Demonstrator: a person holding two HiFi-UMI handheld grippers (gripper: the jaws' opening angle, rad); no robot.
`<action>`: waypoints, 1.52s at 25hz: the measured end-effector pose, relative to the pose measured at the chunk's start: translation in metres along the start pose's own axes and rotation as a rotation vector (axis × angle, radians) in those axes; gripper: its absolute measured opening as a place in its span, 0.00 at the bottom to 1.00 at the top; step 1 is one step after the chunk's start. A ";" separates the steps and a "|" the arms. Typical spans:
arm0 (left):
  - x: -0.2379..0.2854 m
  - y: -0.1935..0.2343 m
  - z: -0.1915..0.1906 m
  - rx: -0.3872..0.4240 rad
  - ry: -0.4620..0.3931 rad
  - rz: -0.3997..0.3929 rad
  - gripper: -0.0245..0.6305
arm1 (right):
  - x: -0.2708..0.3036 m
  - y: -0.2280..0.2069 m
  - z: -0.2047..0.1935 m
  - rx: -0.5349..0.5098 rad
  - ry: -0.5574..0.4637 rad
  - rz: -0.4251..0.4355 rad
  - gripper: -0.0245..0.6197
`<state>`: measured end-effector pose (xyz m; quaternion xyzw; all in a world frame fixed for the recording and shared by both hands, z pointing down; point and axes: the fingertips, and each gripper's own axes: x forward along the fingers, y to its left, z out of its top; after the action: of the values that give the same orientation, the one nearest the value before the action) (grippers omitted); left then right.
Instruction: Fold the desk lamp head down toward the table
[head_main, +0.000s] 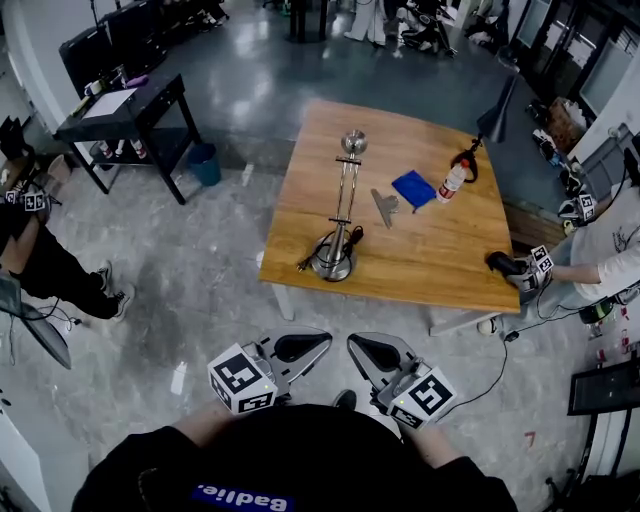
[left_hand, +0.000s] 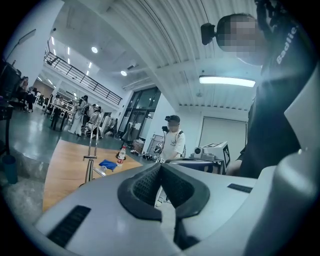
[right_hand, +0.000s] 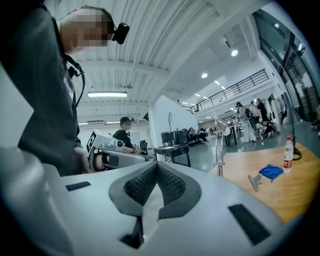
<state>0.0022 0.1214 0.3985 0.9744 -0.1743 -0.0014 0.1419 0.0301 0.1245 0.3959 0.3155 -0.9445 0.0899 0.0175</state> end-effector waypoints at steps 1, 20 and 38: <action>0.001 0.001 -0.001 -0.002 0.003 0.001 0.05 | 0.000 -0.001 0.000 0.005 -0.002 0.004 0.05; 0.059 0.028 0.001 0.022 -0.005 0.167 0.05 | -0.023 -0.063 0.001 0.049 -0.035 0.133 0.05; 0.093 0.189 0.018 0.108 0.053 -0.021 0.05 | 0.106 -0.177 0.023 0.047 -0.009 -0.027 0.05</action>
<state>0.0242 -0.0844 0.4381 0.9821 -0.1601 0.0323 0.0936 0.0518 -0.0812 0.4106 0.3290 -0.9378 0.1104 0.0070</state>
